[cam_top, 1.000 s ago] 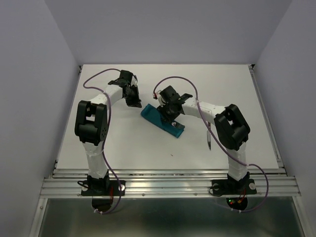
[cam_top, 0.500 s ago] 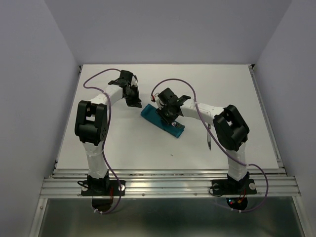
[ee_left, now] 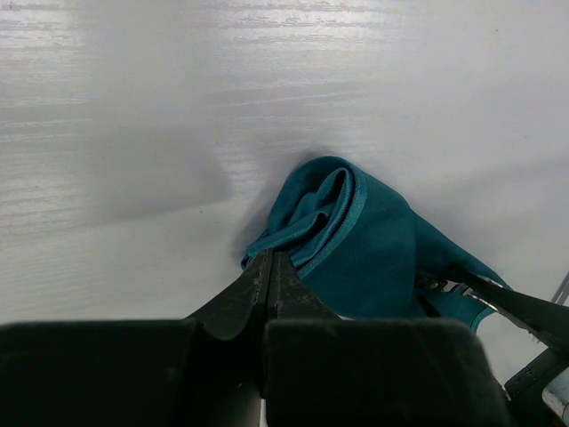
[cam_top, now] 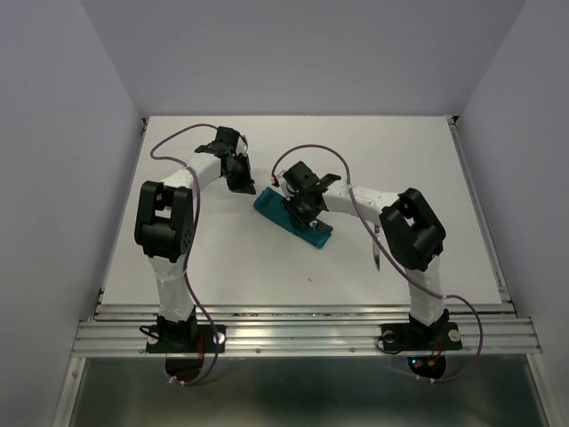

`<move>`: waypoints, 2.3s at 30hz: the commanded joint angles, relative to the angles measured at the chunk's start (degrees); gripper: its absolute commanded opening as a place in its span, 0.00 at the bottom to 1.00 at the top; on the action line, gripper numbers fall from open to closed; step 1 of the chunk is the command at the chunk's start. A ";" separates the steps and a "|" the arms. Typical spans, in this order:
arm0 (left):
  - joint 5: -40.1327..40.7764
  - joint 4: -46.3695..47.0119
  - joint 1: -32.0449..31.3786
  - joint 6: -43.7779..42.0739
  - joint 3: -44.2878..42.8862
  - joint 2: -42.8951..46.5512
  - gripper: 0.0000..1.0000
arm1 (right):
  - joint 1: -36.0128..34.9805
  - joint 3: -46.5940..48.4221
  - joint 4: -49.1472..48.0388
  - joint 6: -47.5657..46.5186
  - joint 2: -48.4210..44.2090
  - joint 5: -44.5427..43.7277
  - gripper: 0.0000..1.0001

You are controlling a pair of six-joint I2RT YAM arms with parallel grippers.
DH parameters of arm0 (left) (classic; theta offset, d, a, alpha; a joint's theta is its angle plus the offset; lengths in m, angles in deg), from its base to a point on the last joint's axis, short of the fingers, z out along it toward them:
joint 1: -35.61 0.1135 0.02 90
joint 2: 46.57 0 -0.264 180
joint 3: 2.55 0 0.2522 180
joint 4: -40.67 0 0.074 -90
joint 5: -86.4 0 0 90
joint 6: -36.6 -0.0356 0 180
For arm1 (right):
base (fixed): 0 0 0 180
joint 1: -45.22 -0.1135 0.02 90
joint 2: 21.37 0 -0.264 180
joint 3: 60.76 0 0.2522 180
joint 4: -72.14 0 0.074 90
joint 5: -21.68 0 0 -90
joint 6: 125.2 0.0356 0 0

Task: Fold the napkin into a case and place the utensils inside
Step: Move the utensils to the center of the board, then pick up the knife from the center of the board.

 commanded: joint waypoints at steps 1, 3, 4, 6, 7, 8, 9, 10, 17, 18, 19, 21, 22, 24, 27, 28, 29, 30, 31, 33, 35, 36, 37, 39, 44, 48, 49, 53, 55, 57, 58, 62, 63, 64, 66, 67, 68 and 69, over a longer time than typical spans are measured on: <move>-0.67 0.58 0.33 -0.58 0.72 0.93 0.04 | -0.65 -0.46 -0.15 -0.71 0.74 0.15 0.39; -0.59 0.67 0.33 -0.58 0.72 0.93 0.04 | -1.17 -0.72 0.02 -0.62 0.31 -0.29 0.36; -0.58 0.67 0.33 -0.58 0.64 0.93 0.05 | -1.18 -0.72 0.02 -0.62 -0.31 -0.38 0.34; -0.50 0.67 0.42 -0.58 0.72 0.93 0.04 | -1.18 -0.98 0.02 -0.35 -0.92 -0.55 0.31; -0.50 0.67 0.33 -0.50 0.72 0.84 0.05 | -1.70 -1.07 -0.06 -0.18 -1.54 -0.64 0.27; -0.58 0.84 0.42 -0.41 0.72 0.75 0.04 | -1.70 -1.07 0.02 0.26 -1.72 -0.55 0.24; -0.58 0.84 0.33 -0.41 0.64 0.75 0.04 | -1.70 -1.07 0.02 0.44 -1.72 -0.64 0.23; -0.58 0.84 0.33 -0.41 0.81 0.66 0.04 | -2.23 -1.16 0.28 0.61 -1.81 -0.73 0.23; -0.06 1.11 0.42 -0.32 1.60 -0.21 0.04 | -2.76 -1.78 0.11 1.84 -2.25 -0.38 0.19; -0.06 1.28 0.42 -0.32 1.60 -0.30 0.04 | -2.76 -1.78 0.11 1.84 -2.42 -0.38 0.19; -0.14 1.28 0.33 -0.15 1.69 -0.39 0.04 | -3.28 -1.78 0.11 1.84 -2.51 -0.38 0.19; -0.15 1.11 0.33 -0.14 1.78 -0.83 0.04 | -3.29 -1.69 0.11 1.93 -2.86 -0.38 0.19; -0.23 1.37 0.33 0.03 2.04 -0.92 0.05 | -3.29 -1.60 0.20 2.19 -3.21 -0.38 0.21; -0.49 1.55 0.33 0.12 2.31 -0.92 0.04 | -3.29 -1.43 0.29 2.37 -3.56 -0.55 0.24; -0.50 1.72 0.33 0.21 2.66 -0.83 0.04 | -3.29 -1.08 0.29 2.55 -3.65 -0.64 0.27; -0.50 1.72 0.33 0.12 2.66 -0.83 0.04 | -3.29 -0.81 0.37 2.55 -3.57 -0.73 0.27; -0.58 1.72 0.33 0.12 2.66 -0.83 0.04 | -3.29 -0.72 0.38 2.63 -3.30 -0.73 0.29; -0.58 1.81 0.33 0.12 2.66 -0.83 0.04 | -3.29 -0.46 0.38 2.72 -3.21 -1.34 0.31; -0.58 1.72 0.33 0.12 2.66 -0.83 0.04 | -3.29 -0.28 0.38 2.72 -2.95 -1.43 0.34; -0.58 1.72 0.33 0.03 2.66 -0.74 0.04 | -3.29 -0.02 0.37 2.98 -2.69 -2.48 0.39; -0.58 1.72 0.33 0.03 2.66 -0.74 0.04 | -3.29 0.33 0.29 3.25 -2.68 -3.27 0.44; -0.58 1.81 0.33 -0.06 2.66 -0.74 0.04 | -3.29 0.42 0.11 3.51 -2.86 -3.71 0.44; -0.58 1.72 0.33 -0.06 2.66 -0.74 0.04 | -3.29 0.16 -0.50 3.77 -3.21 -4.15 0.45; -0.58 1.72 0.33 -0.06 2.66 -0.74 0.04 | -3.29 -0.28 -1.38 4.48 -4.70 -5.03 0.45; -0.58 1.72 0.33 -0.06 2.57 -0.66 0.04 | -3.29 -2.74 -5.33 6.50 -9.44 -8.81 0.47; -0.76 1.72 0.33 -0.06 2.57 -0.57 0.04 | -0.66 -5.72 -7.27 10.62 -14.19 -10.66 0.53; -0.76 1.81 0.33 -0.06 2.57 -0.57 0.05 | 0.13 -6.43 -7.88 11.33 -15.16 -10.57 0.54; -1.02 1.81 0.33 -0.14 2.05 -0.74 0.05 | 6.80 -10.99 -8.15 15.72 -20.25 -10.66 0.54; -1.46 1.63 0.33 -0.06 1.61 -0.83 0.04 | 10.41 -14.85 -7.28 19.58 -21.84 -10.40 0.54; -1.64 1.55 0.33 -0.06 1.25 -1.09 0.04 | 15.33 -17.50 -6.57 22.83 -24.29 -9.52 0.54; -1.73 1.46 0.33 -0.06 0.99 -1.18 0.04 | 16.65 -19.07 -6.57 23.55 -25.18 -8.99 0.54; -1.90 0.93 0.33 0.03 -0.24 -1.62 0.05 | 19.73 -25.58 -5.78 25.13 -28.35 -8.02 0.54; -1.99 0.84 0.33 0.12 -0.42 -1.80 0.04 | 19.74 -26.38 -5.52 25.48 -28.61 -7.85 0.54; -2.08 0.84 0.33 0.21 -0.68 -1.89 0.04 | 20.35 -27.26 -5.60 25.83 -28.87 -7.76 0.55; -2.43 0.49 0.24 0.30 -1.38 -2.24 0.04 | 21.67 -29.36 -5.60 26.28 -28.88 -7.76 0.56; -2.52 0.40 0.24 0.30 -1.65 -2.32 0.05 | 22.20 -29.81 -5.60 26.28 -28.62 -7.41 0.56; -2.52 0.14 0.16 0.30 -2.17 -2.59 0.04 | 22.99 -30.34 -5.78 26.28 -28.27 -7.32 0.56; -2.43 -0.03 0.07 0.21 -2.35 -2.68 0.04 | 22.99 -30.60 -6.04 26.10 -28.26 -7.41 0.56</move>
